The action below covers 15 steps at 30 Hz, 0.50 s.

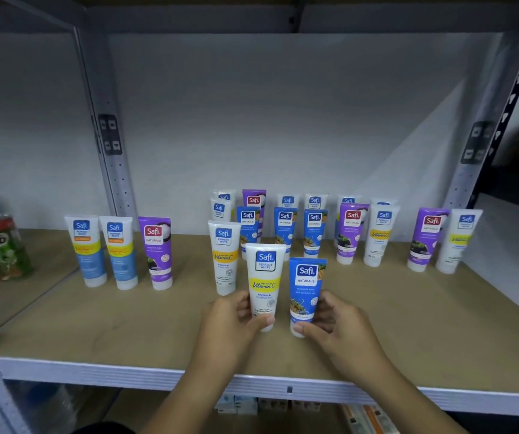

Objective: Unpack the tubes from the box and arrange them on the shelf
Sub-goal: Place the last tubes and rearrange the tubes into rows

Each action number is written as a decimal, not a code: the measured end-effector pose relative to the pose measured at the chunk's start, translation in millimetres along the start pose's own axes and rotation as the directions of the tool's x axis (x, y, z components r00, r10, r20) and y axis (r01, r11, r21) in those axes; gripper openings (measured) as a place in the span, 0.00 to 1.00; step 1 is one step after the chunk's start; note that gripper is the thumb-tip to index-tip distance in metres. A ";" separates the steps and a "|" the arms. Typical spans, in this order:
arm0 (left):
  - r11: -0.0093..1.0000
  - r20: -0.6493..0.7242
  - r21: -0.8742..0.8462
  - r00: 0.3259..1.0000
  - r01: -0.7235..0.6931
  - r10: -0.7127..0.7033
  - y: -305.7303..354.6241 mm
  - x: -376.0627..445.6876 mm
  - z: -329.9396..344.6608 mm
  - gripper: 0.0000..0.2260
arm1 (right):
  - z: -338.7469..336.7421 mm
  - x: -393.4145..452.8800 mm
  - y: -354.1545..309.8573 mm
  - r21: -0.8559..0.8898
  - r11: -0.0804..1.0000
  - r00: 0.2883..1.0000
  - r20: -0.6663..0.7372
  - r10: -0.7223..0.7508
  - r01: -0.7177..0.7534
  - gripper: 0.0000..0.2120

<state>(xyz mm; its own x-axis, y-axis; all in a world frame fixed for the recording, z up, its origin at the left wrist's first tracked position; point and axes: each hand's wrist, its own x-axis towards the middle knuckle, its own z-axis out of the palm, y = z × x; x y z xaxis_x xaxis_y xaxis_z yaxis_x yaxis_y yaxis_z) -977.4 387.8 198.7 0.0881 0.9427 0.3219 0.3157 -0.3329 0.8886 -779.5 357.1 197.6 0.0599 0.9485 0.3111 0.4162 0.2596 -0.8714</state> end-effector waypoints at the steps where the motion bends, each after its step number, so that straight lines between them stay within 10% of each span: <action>1: 1.000 0.009 -0.003 1.000 0.001 -0.001 0.8 3.2 4.8 0.18 | -5.2 1.7 2.6 -0.003 1.000 1.000 -0.008 0.006 -0.006 0.18; 15: 1.000 0.084 -0.030 0.996 -0.005 0.007 -0.6 49.2 50.5 0.18 | -48.5 25.6 28.9 -0.081 0.996 0.997 -0.073 0.027 -0.033 0.19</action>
<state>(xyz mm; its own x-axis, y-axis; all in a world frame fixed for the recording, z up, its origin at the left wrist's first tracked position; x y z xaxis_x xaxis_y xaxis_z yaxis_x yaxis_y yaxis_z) -925.5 435.6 197.5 0.1698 0.9388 0.2996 0.2865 -0.3379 0.8965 -721.9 380.0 198.8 0.1367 0.9394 0.3144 0.4863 0.2129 -0.8474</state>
